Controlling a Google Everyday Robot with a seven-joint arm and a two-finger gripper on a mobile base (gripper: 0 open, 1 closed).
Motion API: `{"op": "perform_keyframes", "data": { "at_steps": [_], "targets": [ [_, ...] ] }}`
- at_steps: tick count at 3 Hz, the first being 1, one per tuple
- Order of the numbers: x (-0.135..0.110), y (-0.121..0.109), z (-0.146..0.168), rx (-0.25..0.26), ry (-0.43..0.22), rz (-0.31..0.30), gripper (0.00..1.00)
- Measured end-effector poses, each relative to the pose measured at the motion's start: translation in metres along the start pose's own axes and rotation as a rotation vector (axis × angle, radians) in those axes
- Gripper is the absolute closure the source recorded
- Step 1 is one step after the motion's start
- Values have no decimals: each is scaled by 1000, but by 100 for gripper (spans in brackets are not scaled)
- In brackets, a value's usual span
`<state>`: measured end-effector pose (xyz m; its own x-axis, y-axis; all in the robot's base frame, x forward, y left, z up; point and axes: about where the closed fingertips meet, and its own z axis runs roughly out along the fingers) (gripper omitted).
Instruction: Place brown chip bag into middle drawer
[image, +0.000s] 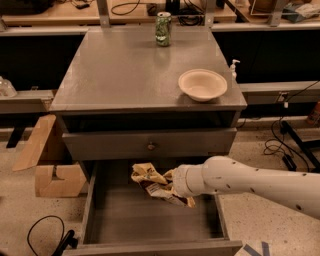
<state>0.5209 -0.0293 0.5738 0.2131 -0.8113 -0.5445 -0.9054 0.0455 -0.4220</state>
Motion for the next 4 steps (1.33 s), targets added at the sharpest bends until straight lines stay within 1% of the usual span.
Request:
{"op": "perform_keyframes", "data": {
  "at_steps": [1,2,4],
  "targets": [
    [4,0,18,8,-1,10,100],
    [4,0,19,7,-2,9,82],
    [2,1,21,3,-5,8,36]
  ]
}}
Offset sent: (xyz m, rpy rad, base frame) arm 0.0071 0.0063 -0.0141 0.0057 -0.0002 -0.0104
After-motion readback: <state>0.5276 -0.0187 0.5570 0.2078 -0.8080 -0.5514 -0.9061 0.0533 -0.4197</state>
